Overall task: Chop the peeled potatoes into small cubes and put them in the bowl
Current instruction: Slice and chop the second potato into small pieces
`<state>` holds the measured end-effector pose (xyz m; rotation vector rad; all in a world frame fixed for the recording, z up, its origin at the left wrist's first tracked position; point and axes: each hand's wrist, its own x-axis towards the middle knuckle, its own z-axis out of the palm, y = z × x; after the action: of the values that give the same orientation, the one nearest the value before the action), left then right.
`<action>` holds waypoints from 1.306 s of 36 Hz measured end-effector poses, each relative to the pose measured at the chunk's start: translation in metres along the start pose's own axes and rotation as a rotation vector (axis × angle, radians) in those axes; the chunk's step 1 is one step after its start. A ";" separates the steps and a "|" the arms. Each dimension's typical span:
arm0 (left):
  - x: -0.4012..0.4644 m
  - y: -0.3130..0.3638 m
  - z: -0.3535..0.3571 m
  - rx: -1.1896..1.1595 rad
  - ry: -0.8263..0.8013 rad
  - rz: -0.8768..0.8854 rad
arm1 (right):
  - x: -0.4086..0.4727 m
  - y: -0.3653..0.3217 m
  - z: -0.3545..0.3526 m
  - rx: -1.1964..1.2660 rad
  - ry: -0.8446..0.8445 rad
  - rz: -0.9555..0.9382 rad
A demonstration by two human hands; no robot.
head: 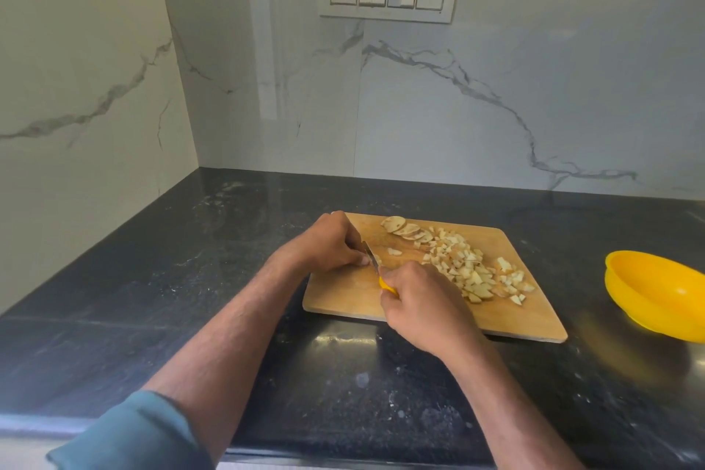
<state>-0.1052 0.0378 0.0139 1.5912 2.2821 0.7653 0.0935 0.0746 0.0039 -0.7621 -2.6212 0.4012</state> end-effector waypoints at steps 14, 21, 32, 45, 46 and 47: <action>0.001 -0.002 0.008 -0.060 0.073 -0.006 | -0.007 -0.001 -0.004 -0.060 0.046 0.032; 0.002 -0.003 0.011 -0.052 0.108 -0.022 | -0.011 -0.001 -0.001 -0.035 0.100 0.100; -0.001 -0.009 0.000 -0.071 0.141 0.007 | -0.014 0.002 0.001 0.055 0.151 0.039; 0.003 -0.017 0.009 -0.071 0.227 0.022 | -0.015 -0.017 0.000 -0.086 0.174 0.032; 0.003 -0.016 0.009 -0.076 0.220 0.026 | -0.014 -0.016 0.000 -0.093 0.188 0.066; 0.003 -0.015 0.010 -0.082 0.212 0.026 | -0.013 -0.014 -0.001 -0.092 0.196 0.107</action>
<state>-0.1136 0.0389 -0.0023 1.5725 2.3421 1.0664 0.0980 0.0562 0.0060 -0.9248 -2.4362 0.2239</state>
